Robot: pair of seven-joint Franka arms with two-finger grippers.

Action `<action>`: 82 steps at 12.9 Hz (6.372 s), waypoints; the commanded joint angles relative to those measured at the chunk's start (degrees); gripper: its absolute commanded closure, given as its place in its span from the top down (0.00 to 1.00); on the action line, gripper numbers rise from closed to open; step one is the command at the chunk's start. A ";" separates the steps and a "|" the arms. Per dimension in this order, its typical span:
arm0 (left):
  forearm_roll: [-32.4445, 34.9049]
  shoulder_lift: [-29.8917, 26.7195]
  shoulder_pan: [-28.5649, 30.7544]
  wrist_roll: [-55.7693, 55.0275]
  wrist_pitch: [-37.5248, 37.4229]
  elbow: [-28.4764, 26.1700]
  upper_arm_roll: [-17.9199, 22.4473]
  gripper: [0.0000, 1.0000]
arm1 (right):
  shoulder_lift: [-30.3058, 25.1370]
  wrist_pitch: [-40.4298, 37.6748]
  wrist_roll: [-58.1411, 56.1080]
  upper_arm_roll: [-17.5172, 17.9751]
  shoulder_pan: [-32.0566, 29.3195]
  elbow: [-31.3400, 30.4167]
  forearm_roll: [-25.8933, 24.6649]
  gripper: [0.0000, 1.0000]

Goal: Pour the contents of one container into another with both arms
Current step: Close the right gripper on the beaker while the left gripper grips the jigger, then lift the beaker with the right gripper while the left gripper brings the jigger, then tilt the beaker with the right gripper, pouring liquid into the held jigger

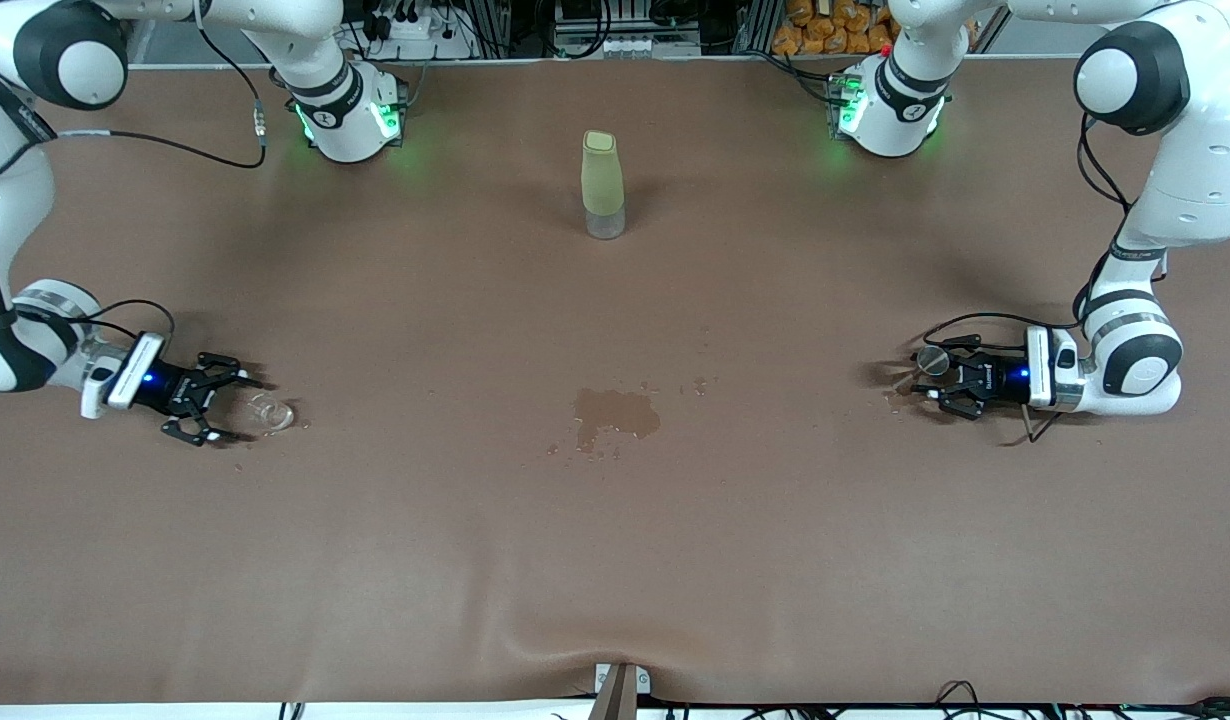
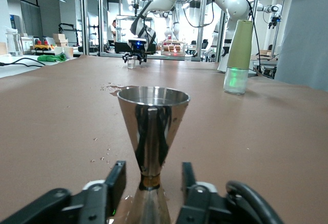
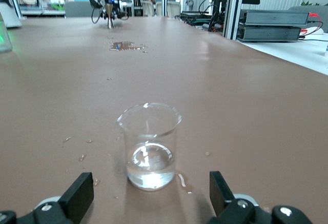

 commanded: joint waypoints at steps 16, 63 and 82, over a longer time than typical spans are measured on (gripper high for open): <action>-21.10 -1.78 -22.63 -8.48 7.66 6.39 -2.02 0.00 | 6.39 -3.23 -5.32 2.33 4.55 6.59 0.27 1.00; -55.15 3.50 -50.60 -2.78 37.83 16.77 -3.34 0.00 | -7.04 8.53 49.33 2.42 46.99 10.47 25.93 0.00; -56.20 4.64 -50.69 -3.83 37.66 16.33 -4.21 0.00 | -25.86 21.02 83.52 2.51 56.93 -8.35 33.05 0.00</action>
